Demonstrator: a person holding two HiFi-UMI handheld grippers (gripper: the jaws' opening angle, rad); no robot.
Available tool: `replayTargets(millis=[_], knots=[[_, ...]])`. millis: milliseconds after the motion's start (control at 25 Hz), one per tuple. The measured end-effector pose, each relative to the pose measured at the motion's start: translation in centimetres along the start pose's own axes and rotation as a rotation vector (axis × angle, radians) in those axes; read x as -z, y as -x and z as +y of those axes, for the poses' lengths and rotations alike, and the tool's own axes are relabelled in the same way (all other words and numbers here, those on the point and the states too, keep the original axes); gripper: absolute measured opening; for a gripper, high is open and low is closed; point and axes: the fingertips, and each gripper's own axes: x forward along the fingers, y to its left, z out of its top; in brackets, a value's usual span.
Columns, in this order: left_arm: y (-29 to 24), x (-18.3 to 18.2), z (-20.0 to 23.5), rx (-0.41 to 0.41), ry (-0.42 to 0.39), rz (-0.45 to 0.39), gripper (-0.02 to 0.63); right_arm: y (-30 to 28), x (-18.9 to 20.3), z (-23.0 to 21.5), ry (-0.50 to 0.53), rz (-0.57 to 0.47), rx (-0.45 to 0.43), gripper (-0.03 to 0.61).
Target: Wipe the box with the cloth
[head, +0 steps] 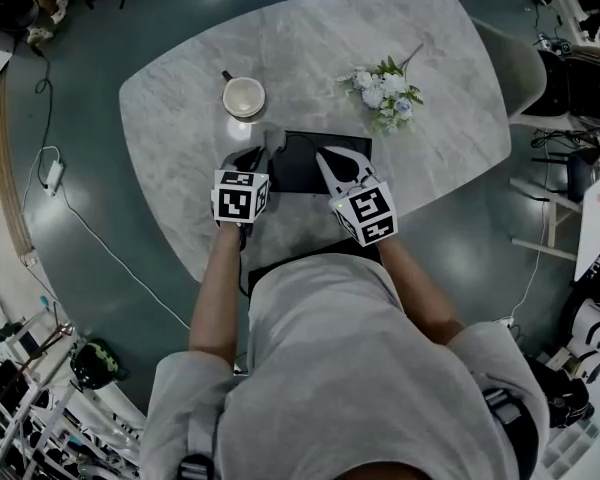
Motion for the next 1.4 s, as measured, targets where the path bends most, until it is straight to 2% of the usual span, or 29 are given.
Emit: replayTargets(millis=[400, 800, 880, 1040, 1120, 1200, 1400], knots=[[1.7, 2.7, -1.0, 0.031, -0.026, 0.01, 0.039, 0.4, 0.6, 2.1, -0.003, 0.007, 0.031, 0.026], [3.7, 6.0, -2.4, 0.043, 0.021, 0.004, 0.038, 1.0, 1.1, 3.9, -0.025, 0.005, 0.045, 0.026], [4.2, 6.6, -2.5, 0.023, -0.013, 0.006, 0.039, 1.2, 1.1, 4.1, -0.022, 0.003, 0.041, 0.027], [4.5, 7.4, -3.4, -0.031, -0.193, 0.02, 0.039, 1.6, 1.3, 3.2, -0.026, 0.004, 0.042, 0.026], [4.6, 7.3, -3.9, -0.048, -0.254, 0.021, 0.039, 1.8, 1.2, 2.7, -0.029, -0.005, 0.043, 0.028], [4.7, 7.0, -4.2, -0.058, -0.265, 0.021, 0.039, 2.0, 1.0, 2.3, -0.032, -0.015, 0.038, 0.027], [4.6, 6.4, -4.9, -0.092, -0.185, 0.019, 0.039, 3.8, 1.9, 0.3, -0.056, -0.028, 0.029, 0.028]])
